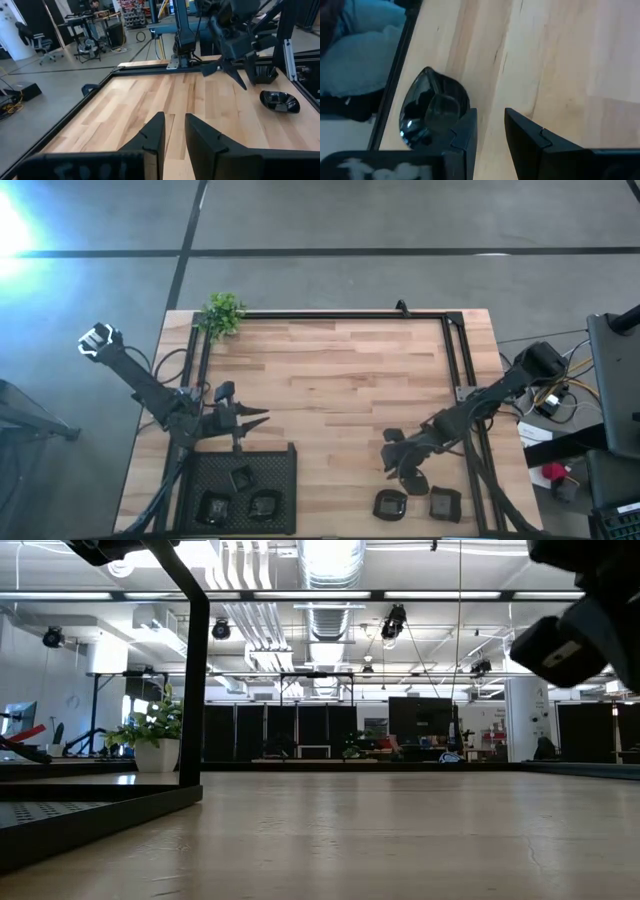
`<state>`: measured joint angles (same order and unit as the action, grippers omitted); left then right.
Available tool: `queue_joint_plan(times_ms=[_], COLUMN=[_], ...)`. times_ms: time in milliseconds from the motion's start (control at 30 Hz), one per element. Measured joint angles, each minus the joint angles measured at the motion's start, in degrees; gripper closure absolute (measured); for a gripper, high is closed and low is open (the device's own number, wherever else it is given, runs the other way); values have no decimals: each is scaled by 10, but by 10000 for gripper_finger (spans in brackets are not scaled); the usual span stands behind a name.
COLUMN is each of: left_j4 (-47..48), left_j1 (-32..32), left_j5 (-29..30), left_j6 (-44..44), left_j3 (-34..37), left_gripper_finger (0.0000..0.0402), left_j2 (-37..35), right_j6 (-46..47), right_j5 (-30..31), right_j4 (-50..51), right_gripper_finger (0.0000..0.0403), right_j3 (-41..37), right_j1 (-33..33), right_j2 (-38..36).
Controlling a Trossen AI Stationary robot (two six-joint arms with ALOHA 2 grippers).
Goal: Pick & Place Mini shaped plates
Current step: Stack the leaf shaped plate on top of the leaf shaped plate on the shelf
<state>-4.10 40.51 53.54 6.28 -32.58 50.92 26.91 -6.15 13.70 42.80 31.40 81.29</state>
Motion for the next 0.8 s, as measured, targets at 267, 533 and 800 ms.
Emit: queue_joint_plan(times_ms=[267,533,800], left_j4=[0,0,0], left_j1=[0,0,0], left_j5=[0,0,0], left_j6=[3,4,14], left_j3=[0,0,0], left_gripper_finger=[333,333,333], left_j2=[1,1,1], right_j6=[62,93,103], right_j5=[0,2,1], right_j4=[-60,-69,-72], right_gripper_finger=[310,310,310], right_j3=[-32,-21,-10], right_j1=[39,72,83], right_j2=[37,102,126])
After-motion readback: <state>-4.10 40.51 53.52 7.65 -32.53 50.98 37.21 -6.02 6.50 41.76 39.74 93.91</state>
